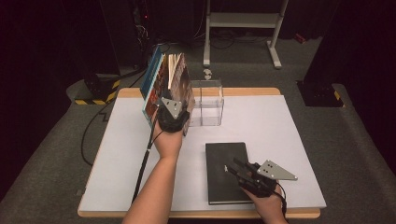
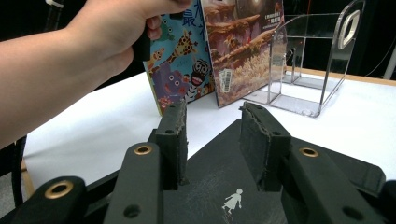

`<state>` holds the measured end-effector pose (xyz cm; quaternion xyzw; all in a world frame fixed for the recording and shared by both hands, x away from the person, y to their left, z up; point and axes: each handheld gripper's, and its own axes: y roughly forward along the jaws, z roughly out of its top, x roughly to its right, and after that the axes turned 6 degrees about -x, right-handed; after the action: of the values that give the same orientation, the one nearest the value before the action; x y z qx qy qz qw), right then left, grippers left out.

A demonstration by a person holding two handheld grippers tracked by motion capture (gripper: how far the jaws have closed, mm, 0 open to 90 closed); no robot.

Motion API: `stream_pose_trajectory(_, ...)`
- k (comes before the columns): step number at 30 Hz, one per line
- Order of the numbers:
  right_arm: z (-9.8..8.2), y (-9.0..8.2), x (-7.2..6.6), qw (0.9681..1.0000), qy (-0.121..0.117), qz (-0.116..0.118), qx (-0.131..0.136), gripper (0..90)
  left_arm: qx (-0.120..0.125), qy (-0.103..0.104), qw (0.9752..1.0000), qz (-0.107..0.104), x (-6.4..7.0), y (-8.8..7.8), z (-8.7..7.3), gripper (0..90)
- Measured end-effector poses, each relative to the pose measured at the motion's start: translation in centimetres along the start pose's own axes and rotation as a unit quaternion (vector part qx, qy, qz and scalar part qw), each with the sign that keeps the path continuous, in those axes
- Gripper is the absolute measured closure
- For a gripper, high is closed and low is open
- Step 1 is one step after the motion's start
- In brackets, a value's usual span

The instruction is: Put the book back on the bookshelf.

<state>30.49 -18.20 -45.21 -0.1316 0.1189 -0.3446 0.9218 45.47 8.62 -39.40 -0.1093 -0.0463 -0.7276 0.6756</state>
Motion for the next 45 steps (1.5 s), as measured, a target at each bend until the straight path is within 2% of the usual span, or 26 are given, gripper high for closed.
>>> stream_pose_trajectory(2, 0.0, 0.1, -0.1, 1.0000, -0.002, 0.001, -0.002, 60.7, 0.001, 0.003, 1.0000, 0.001, -0.1, -0.3, 0.1, 49.4)
stream_pose_trajectory(8, 0.0, 0.3, -0.2, 1.0000, -0.002, 0.003, -0.004, 60.7, -0.002, -0.003, 1.0000, -0.002, -0.3, -0.9, 0.3, 49.4)
stream_pose_trajectory(12, 0.0, 0.4, -0.1, 1.0000, -0.003, 0.003, -0.003, 60.7, 0.002, 0.002, 1.0000, -0.006, -0.1, -1.4, 0.2, 49.3)
stream_pose_trajectory(15, -0.1, 0.4, -0.1, 1.0000, -0.002, 0.003, -0.004, 60.7, -0.004, -0.009, 0.9999, -0.010, -0.1, -1.8, 0.2, 49.4)
stream_pose_trajectory(22, -0.1, 0.4, -0.1, 1.0000, -0.002, 0.003, -0.005, 60.8, -0.002, -0.005, 0.9999, -0.014, 0.2, -2.9, -0.1, 48.5)
stream_pose_trajectory(31, -0.1, 0.4, -0.1, 1.0000, -0.002, 0.002, -0.006, 60.8, -0.002, -0.008, 0.9997, -0.024, -0.5, -4.8, -0.9, 46.1)
stream_pose_trajectory(33, -0.1, 0.4, -0.1, 1.0000, -0.002, 0.002, -0.006, 60.7, -0.006, -0.010, 0.9994, -0.031, -0.7, -5.2, -1.0, 46.1)
stream_pose_trajectory(36, -0.2, 0.5, -0.1, 1.0000, -0.004, 0.002, -0.008, 60.7, -0.020, -0.020, 0.9980, -0.056, -0.8, -6.0, -1.5, 44.2)
stream_pose_trajectory(38, -0.2, 0.4, 0.0, 1.0000, -0.002, 0.002, -0.009, 60.8, -0.036, -0.016, 0.9971, -0.065, -1.0, -6.4, -2.1, 42.9)
stream_pose_trajectory(40, -0.2, 0.5, 0.0, 1.0000, -0.001, 0.002, -0.009, 60.8, -0.035, -0.014, 0.9967, -0.071, -1.0, -6.9, -2.5, 42.2)
stream_pose_trajectory(43, -0.2, 0.4, 0.0, 1.0000, -0.004, 0.000, -0.009, 60.8, -0.047, -0.020, 0.9943, -0.094, -1.3, -7.4, -3.1, 40.3)
stream_pose_trajectory(45, -0.2, 0.4, 0.1, 1.0000, -0.004, -0.001, -0.009, 60.7, -0.056, -0.019, 0.9935, -0.098, -1.5, -7.5, -3.6, 39.7)
